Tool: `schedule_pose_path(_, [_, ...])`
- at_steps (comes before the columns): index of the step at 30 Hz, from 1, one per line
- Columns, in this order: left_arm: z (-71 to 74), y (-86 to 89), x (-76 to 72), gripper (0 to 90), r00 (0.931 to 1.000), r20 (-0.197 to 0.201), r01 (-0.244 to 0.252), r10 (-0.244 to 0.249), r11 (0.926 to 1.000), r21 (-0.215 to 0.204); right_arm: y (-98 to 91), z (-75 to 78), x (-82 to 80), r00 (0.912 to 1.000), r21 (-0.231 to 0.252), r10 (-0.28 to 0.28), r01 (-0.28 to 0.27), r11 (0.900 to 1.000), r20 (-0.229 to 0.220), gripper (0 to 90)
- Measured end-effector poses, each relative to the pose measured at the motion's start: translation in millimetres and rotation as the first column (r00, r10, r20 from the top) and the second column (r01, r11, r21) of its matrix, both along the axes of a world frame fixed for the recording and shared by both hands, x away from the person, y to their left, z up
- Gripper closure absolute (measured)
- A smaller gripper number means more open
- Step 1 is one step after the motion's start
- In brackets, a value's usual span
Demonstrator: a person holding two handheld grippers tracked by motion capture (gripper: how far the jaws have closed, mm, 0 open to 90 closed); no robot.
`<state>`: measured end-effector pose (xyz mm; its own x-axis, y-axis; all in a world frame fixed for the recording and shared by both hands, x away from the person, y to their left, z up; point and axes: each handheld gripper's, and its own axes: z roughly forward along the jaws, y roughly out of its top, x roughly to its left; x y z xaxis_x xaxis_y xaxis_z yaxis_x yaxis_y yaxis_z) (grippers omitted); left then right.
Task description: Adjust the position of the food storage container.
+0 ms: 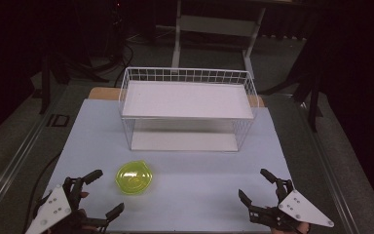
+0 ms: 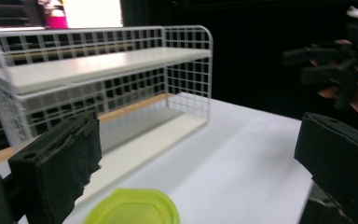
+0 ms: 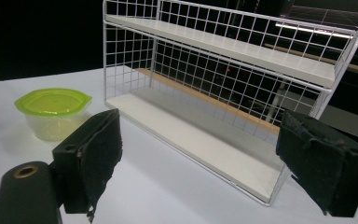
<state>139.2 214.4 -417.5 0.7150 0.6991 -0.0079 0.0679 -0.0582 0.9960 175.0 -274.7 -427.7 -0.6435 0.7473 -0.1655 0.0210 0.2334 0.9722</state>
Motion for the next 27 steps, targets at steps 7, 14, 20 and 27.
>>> schedule_pose_path(7, [12.8,14.5,18.0,6.3,0.9860,-0.057,-0.155,0.157,0.9874,0.033,3.6,0.4,0.3,0.9998,0.003,0.017,-0.017,0.9999,-0.008,14.1])
schedule_pose_path(14, [-0.6,18.7,29.2,19.6,0.9772,-0.116,-0.169,0.177,0.9823,0.081,4.6,1.2,0.9,0.9996,0.008,0.025,-0.025,0.9996,-0.011,14.1])
schedule_pose_path(20, [-23.9,21.4,32.7,41.9,0.9372,-0.185,-0.268,0.296,0.9501,0.160,3.9,0.2,2.3,0.9989,0.017,0.040,-0.040,0.9991,-0.023,14.1])
schedule_pose_path(27, [-47.5,30.5,42.7,73.5,0.8486,-0.336,-0.335,0.409,0.9064,0.257,6.1,0.2,1.4,0.9983,0.009,0.056,-0.055,0.9984,-0.017,14.1])
